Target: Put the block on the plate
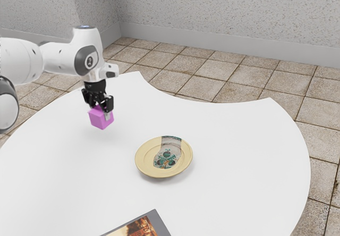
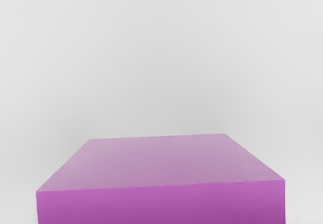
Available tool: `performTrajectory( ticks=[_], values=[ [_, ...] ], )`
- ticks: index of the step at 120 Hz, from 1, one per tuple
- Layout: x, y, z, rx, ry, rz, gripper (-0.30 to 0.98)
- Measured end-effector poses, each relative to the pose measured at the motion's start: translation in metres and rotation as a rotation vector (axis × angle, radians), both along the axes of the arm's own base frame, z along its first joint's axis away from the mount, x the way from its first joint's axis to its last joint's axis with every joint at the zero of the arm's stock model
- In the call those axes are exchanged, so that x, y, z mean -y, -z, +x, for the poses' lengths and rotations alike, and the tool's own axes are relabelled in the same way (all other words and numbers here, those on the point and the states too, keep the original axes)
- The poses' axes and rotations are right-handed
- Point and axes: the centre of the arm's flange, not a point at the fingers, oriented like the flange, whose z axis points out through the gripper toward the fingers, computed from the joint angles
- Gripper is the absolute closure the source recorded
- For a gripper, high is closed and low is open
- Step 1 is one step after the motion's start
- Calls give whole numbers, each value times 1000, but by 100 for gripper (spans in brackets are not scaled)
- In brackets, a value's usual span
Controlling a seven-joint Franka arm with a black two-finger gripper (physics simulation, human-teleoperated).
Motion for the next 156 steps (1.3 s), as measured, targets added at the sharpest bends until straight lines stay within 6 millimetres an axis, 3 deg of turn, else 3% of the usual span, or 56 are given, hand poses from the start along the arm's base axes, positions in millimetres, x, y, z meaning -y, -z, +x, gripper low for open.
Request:
performTrajectory(
  ticks=[55,104,156],
  values=[
    [124,-16,9,-18,119,6,32],
    [226,-15,4,-22,198,13,32],
    [272,15,-15,-64,193,19,32]
  ],
)
